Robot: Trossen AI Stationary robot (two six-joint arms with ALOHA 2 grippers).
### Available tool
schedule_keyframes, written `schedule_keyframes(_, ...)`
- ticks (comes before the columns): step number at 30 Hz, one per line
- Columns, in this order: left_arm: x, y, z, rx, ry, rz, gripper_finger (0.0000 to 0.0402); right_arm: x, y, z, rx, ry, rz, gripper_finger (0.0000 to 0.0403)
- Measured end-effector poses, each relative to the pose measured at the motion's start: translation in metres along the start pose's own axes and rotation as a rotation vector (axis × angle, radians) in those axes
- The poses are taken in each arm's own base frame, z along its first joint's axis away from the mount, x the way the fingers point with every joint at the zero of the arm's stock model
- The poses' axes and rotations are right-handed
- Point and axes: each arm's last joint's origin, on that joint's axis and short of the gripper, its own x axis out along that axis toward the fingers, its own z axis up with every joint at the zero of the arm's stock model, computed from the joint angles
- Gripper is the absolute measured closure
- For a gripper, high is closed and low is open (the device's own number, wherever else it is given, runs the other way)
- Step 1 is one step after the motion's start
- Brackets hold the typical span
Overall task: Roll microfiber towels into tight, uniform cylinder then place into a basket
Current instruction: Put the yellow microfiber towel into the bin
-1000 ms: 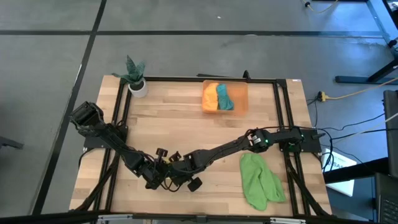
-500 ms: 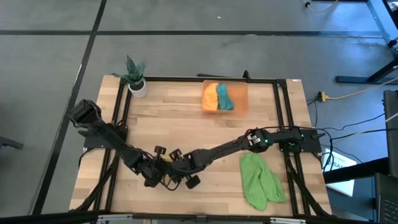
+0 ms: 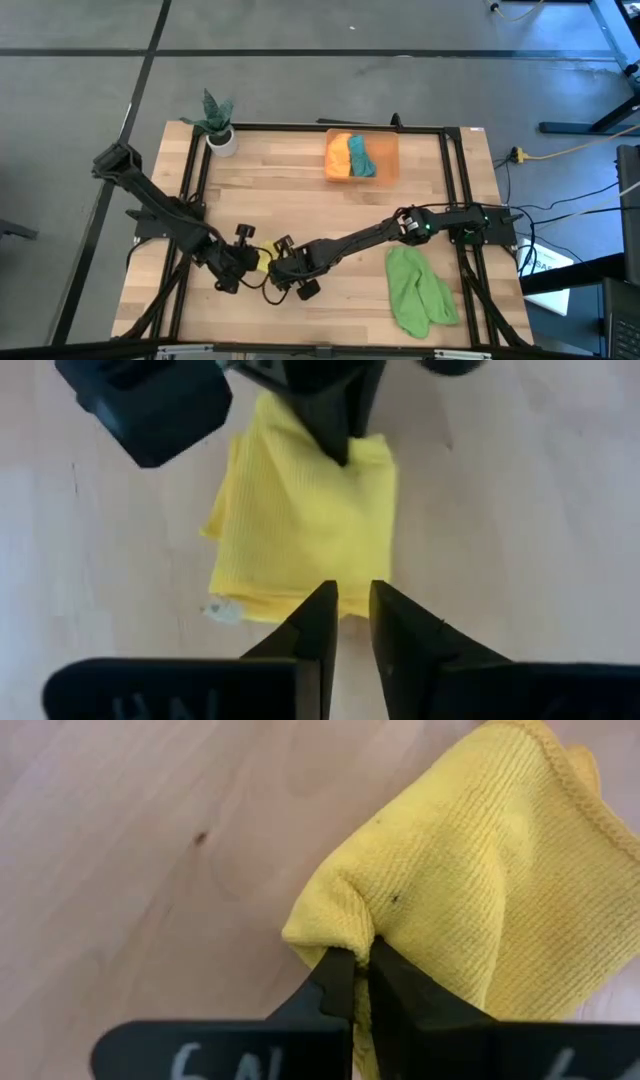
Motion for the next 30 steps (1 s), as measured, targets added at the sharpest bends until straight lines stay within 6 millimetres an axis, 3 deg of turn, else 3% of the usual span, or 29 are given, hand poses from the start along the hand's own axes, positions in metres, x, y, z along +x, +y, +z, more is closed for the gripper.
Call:
schedule_keyframes(10,-0.024,0.004,-0.006,-0.009,-0.037,-0.019,0.0347,-0.02,-0.008,-0.011,0.077,0.145,-0.145,0.0389)
schedule_keyframes(24,-0.026,0.003,-0.007,-0.001,-0.047,-0.01,0.0347,-0.03,-0.029,-0.032,0.281,0.315,-0.347,0.039)
schedule_keyframes(30,-0.026,0.003,-0.008,0.001,-0.043,-0.008,0.0347,-0.053,-0.043,-0.041,0.366,0.369,-0.384,0.039)
